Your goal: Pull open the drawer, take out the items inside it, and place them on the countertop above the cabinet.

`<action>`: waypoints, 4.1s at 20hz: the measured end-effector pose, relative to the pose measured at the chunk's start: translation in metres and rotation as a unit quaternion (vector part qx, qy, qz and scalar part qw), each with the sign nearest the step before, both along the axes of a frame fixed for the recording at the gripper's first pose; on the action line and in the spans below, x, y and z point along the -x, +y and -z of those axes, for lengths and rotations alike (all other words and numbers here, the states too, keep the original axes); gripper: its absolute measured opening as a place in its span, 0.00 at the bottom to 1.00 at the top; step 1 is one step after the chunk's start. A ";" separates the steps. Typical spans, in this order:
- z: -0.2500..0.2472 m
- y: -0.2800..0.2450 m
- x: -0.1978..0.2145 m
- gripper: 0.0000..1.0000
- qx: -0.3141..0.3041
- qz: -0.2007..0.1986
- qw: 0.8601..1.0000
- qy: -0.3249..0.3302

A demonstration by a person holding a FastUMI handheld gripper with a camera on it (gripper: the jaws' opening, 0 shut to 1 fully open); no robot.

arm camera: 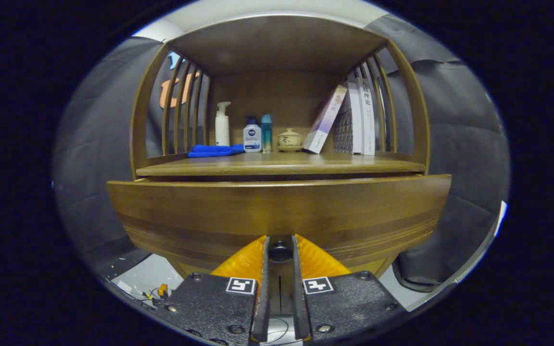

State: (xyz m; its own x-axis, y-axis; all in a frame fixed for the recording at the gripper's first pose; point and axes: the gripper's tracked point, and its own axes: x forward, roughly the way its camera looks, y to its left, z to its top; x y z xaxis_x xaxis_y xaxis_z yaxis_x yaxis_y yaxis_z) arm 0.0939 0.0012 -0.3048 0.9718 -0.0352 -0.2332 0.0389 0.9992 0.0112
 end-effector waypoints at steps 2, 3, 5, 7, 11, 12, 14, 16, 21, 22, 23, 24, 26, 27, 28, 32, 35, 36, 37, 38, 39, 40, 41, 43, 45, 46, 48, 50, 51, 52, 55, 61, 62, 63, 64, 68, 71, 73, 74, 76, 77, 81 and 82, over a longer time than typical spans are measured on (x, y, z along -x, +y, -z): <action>0.000 0.000 0.013 0.23 0.003 -0.003 1.000 -0.001; 0.000 0.000 0.020 0.23 0.002 -0.005 1.000 -0.002; 0.000 0.000 0.032 0.23 -0.002 -0.007 1.000 0.000; 0.001 -0.001 0.043 0.23 -0.001 -0.010 1.000 0.001; 0.001 -0.001 0.064 0.23 -0.006 -0.012 1.000 0.000; 0.002 -0.002 0.070 0.23 -0.005 -0.012 1.000 -0.001; 0.003 -0.001 0.080 0.23 -0.002 -0.015 1.000 -0.001; 0.007 -0.003 0.089 0.23 -0.002 -0.016 1.000 0.004; 0.010 -0.002 0.099 0.23 0.014 -0.021 1.000 -0.003; 0.011 -0.004 0.100 0.24 0.012 -0.017 1.000 -0.003; 0.007 -0.007 0.103 0.28 0.008 -0.010 1.000 -0.008; 0.004 -0.013 0.103 0.38 0.008 -0.002 1.000 -0.014; -0.012 -0.022 0.106 0.58 0.011 0.010 0.999 -0.036; -0.022 -0.027 0.107 0.68 0.011 0.015 0.999 -0.046; -0.035 -0.030 0.107 0.79 0.005 0.015 0.998 -0.057; -0.079 -0.038 0.103 1.00 -0.025 0.019 0.998 -0.059; -0.106 -0.048 0.093 1.00 -0.037 0.036 0.998 -0.038; -0.117 -0.049 0.087 1.00 -0.042 0.035 0.998 -0.039; -0.128 -0.053 0.081 1.00 -0.047 0.037 0.997 -0.043; -0.138 -0.056 0.073 1.00 -0.048 0.039 0.997 -0.043; -0.143 -0.058 0.066 1.00 -0.045 0.040 0.997 -0.040; -0.150 -0.059 0.059 1.00 -0.041 0.040 0.998 -0.038; -0.155 -0.059 0.051 1.00 -0.036 0.038 0.998 -0.031; -0.160 -0.057 0.033 1.00 -0.028 0.033 0.999 -0.013; -0.162 -0.052 0.015 1.00 -0.022 0.022 0.999 0.006; -0.160 -0.048 0.005 1.00 -0.019 0.017 0.999 0.019; -0.147 -0.035 -0.013 1.00 -0.015 -0.001 0.998 0.058; -0.131 -0.023 -0.031 1.00 -0.010 -0.016 0.995 0.102; -0.122 -0.019 -0.038 1.00 -0.004 -0.022 0.992 0.127; -0.112 -0.015 -0.047 1.00 0.001 -0.027 0.989 0.148; -0.082 -0.010 -0.063 1.00 0.025 -0.029 0.977 0.209; -0.030 -0.005 -0.068 0.93 -0.002 -0.035 0.946 0.323; -0.024 -0.008 -0.067 0.91 -0.002 -0.032 0.941 0.336; -0.019 -0.007 -0.066 0.88 -0.008 -0.030 0.936 0.349; -0.015 -0.008 -0.065 0.85 -0.012 -0.030 0.931 0.363; 0.003 -0.007 -0.052 0.69 -0.020 -0.033 0.908 0.417; 0.004 -0.012 -0.054 0.55 -0.005 -0.028 0.905 0.424; 0.003 -0.013 -0.053 0.39 -0.006 -0.024 0.907 0.421; 0.002 -0.012 -0.052 0.32 -0.008 -0.025 0.908 0.419; 0.000 -0.006 -0.043 0.22 -0.017 -0.037 0.905 0.423; -0.002 -0.005 -0.037 0.22 -0.020 -0.041 0.905 0.422; -0.030 -0.010 -0.020 0.22 -0.022 -0.044 0.917 0.397; -0.040 -0.011 -0.014 0.22 -0.021 -0.047 0.920 0.388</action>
State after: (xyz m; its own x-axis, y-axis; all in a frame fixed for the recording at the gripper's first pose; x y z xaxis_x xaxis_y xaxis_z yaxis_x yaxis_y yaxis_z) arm 0.1078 -0.0099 -0.2645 0.5098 0.0661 -0.8578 -0.0355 0.9978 0.0558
